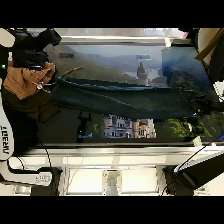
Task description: Fold the clothes and pants, and hang the long-sleeved shirts on hangers.
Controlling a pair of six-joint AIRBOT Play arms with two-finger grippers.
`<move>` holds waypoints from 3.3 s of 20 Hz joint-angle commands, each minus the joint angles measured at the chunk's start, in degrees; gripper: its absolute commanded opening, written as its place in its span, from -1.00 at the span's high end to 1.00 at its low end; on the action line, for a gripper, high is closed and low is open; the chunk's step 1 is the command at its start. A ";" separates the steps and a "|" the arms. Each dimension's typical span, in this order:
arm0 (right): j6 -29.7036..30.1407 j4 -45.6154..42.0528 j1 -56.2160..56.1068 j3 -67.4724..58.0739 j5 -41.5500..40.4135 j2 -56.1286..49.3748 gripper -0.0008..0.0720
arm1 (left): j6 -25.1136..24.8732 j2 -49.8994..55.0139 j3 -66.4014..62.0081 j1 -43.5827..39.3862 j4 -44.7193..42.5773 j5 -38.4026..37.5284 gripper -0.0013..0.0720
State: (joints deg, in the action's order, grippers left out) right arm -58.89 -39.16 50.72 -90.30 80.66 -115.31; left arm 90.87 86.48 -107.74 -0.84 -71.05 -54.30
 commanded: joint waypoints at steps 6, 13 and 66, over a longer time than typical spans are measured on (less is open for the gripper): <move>-0.70 -0.94 -5.03 -2.08 6.64 0.02 0.44 | -0.31 -0.02 0.02 -0.07 -0.04 -3.85 -0.99; -5.68 -0.52 -5.07 -7.06 17.68 6.84 0.82 | -4.39 0.07 0.07 -3.48 0.00 -4.09 0.85; -31.71 -48.85 -66.77 -17.05 3.23 26.43 -0.88 | -14.88 3.48 0.02 -1.53 15.34 -20.59 0.93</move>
State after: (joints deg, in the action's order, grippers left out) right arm -93.56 -71.44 -20.14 -105.34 74.46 -94.59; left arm 76.58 90.11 -107.74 -2.61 -55.64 -74.61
